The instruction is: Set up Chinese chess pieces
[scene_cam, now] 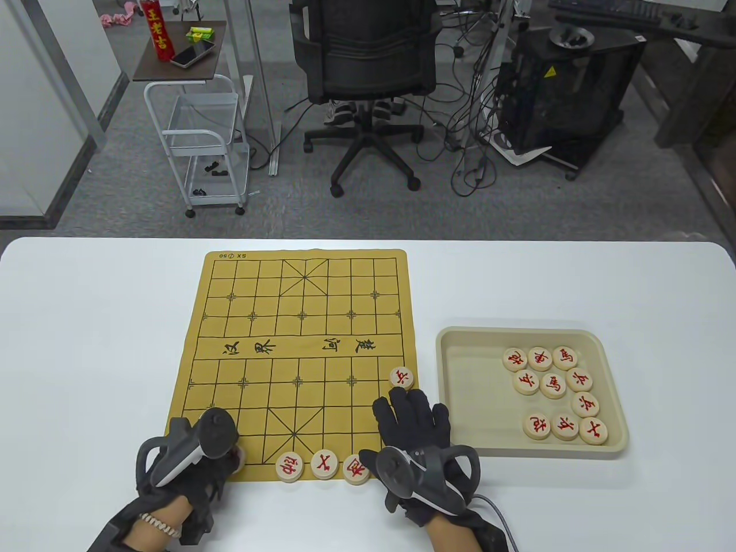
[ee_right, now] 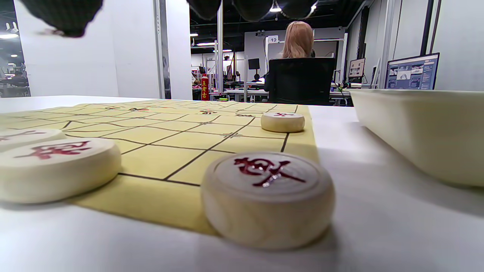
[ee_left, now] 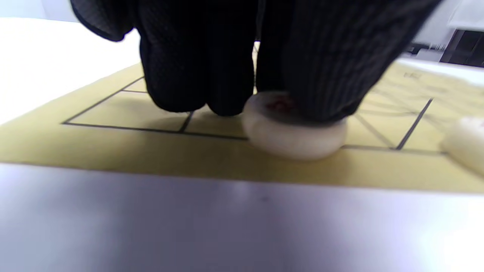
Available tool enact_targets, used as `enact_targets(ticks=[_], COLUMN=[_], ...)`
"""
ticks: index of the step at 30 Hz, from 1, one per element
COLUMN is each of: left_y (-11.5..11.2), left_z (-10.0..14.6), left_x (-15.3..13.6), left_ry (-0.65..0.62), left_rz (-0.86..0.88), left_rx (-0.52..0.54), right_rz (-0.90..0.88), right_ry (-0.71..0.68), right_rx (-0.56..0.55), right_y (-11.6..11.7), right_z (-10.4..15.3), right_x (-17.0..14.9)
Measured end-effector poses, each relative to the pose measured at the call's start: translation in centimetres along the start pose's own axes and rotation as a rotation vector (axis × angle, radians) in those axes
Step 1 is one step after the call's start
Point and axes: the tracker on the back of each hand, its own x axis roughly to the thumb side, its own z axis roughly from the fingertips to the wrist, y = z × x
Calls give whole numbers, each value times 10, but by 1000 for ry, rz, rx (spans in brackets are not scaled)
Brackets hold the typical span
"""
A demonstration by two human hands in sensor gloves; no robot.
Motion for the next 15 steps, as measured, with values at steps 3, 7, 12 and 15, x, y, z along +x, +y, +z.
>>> enact_targets(ticks=[3,7,12,15], left_y=[0,11,35,42], left_z=[0,1,7,10], left_x=[0,-3,-8,-12], left_ry=[-4,-21,-46,-49], left_rz=[-4,45,107,118], left_rx=[12,83,272,411], right_rz=[0,2,7,12], right_ry=[-1,0,4,5], right_rx=[-1,8,17,27], right_y=[1,1,1,3], right_z=[0,0,0,0], right_x=[0,1,1,1])
